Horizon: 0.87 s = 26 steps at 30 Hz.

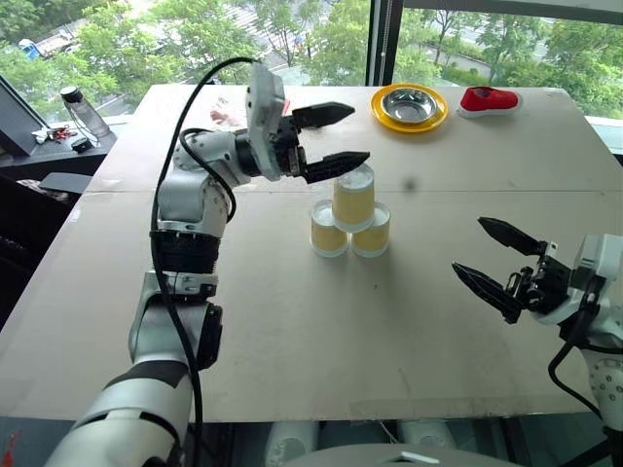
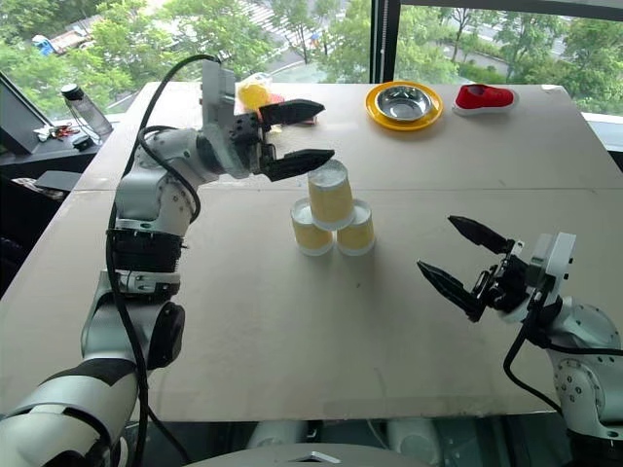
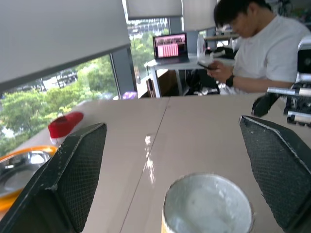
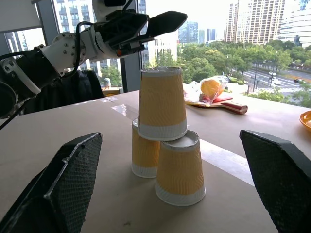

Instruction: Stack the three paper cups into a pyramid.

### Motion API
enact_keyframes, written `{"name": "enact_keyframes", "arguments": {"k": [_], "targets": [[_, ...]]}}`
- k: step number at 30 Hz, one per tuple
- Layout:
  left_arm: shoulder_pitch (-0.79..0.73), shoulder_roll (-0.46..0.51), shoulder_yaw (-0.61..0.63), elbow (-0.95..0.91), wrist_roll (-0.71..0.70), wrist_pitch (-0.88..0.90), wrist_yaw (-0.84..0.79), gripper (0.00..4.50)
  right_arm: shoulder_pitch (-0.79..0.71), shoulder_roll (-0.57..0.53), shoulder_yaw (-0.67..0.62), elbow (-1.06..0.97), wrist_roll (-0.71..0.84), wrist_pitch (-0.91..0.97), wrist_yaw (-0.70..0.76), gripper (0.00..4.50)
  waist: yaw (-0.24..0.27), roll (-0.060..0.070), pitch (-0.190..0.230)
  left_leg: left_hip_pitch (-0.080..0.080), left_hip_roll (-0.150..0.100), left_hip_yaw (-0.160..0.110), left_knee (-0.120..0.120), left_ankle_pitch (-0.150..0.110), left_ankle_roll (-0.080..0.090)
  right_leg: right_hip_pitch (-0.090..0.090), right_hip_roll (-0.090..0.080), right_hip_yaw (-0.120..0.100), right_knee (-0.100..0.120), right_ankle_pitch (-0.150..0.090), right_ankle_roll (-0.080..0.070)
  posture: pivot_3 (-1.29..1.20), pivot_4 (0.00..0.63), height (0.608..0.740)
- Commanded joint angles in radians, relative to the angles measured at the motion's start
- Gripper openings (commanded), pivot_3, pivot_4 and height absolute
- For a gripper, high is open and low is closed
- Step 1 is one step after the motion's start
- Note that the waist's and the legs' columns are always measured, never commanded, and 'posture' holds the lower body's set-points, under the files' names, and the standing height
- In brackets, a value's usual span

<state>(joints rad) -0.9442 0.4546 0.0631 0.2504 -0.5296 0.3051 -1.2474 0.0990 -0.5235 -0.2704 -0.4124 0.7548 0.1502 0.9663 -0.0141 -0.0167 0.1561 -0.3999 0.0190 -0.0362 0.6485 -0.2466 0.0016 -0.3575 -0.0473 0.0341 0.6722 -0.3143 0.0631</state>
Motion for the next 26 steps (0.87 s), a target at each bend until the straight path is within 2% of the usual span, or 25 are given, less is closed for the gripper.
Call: {"name": "enact_keyframes", "arguments": {"k": [1, 4, 6, 9, 11, 14, 19, 22, 26], "targets": [[0.024, 0.046, 0.054, -0.142, -0.085, 0.081, 0.014, 4.46, 0.008, 0.0, -0.016, -0.013, 0.013, -0.014, 0.012, 4.5, -0.001, 0.0, 0.0, 0.0, 0.0, 0.0, 0.0, 0.0, 0.0, 0.0, 0.0, 0.0, 0.0, 0.0, 0.0, 0.0, 0.15, 0.74], [0.069, 0.084, 0.093, -0.232, -0.144, 0.167, 0.06, 4.46, 0.015, 0.001, -0.018, -0.001, 0.011, -0.016, 0.018, 4.5, -0.002, 0.0, 0.0, 0.001, 0.001, 0.0, 0.0, 0.0, 0.0, 0.0, 0.0, 0.001, 0.001, 0.0, 0.0, 0.0, 0.15, 0.74], [0.156, 0.14, 0.122, -0.321, -0.177, 0.256, 0.099, 4.46, 0.033, 0.004, -0.028, 0.013, 0.005, -0.024, 0.02, 4.5, -0.006, 0.0, 0.0, 0.001, 0.001, 0.001, 0.0, 0.0, 0.0, 0.0, 0.0, 0.001, 0.001, 0.0, 0.0, 0.0, 0.15, 0.74], [0.413, 0.233, 0.148, -0.492, -0.163, 0.315, 0.139, 4.46, 0.084, -0.006, -0.05, 0.05, -0.018, -0.049, 0.049, 4.5, -0.009, 0.002, -0.001, 0.003, 0.003, 0.002, -0.001, 0.0, 0.0, 0.0, 0.0, 0.003, 0.001, 0.0, 0.0, 0.0, 0.15, 0.74], [0.572, 0.25, 0.18, -0.598, -0.17, 0.322, 0.18, 4.46, 0.111, -0.012, -0.061, 0.078, -0.041, -0.074, 0.066, 4.5, -0.006, 0.002, -0.001, 0.004, 0.004, 0.003, -0.003, 0.0, 0.0, 0.0, 0.0, 0.005, 0.0, 0.0, 0.0, 0.0, 0.15, 0.74], [0.817, 0.213, 0.23, -0.733, -0.154, 0.29, 0.274, 4.46, 0.143, -0.025, -0.073, 0.138, -0.086, -0.122, 0.1, 4.5, 0.001, 0.001, 0.0, 0.003, 0.005, 0.003, -0.003, 0.0, 0.0, 0.0, -0.001, 0.005, -0.001, 0.0, 0.0, 0.0, 0.15, 0.74], [1.152, 0.11, 0.174, -0.832, 0.024, 0.137, 0.425, 4.46, 0.152, -0.056, -0.061, 0.26, -0.167, -0.187, 0.149, 4.5, 0.007, 0.001, -0.001, 0.006, 0.003, 0.003, -0.003, 0.0, 0.0, 0.004, -0.004, 0.006, -0.002, 0.0, -0.001, 0.0, 0.15, 0.74], [1.25, 0.052, 0.119, -0.801, 0.133, 0.017, 0.475, 4.46, 0.142, -0.064, -0.04, 0.316, -0.204, -0.212, 0.17, 4.5, 0.007, 0.002, 0.0, 0.011, 0.003, 0.002, -0.004, 0.0, 0.0, 0.011, -0.003, 0.006, -0.005, 0.0, -0.002, 0.0, 0.15, 0.74], [1.277, 0.0, 0.093, -0.765, 0.183, -0.043, 0.538, 4.46, 0.13, -0.067, -0.022, 0.362, -0.25, -0.232, 0.164, 4.5, 0.007, 0.002, -0.001, 0.017, 0.003, 0.003, -0.007, 0.0, 0.0, 0.017, -0.003, 0.007, -0.009, 0.0, -0.002, 0.0, 0.15, 0.74]]}}
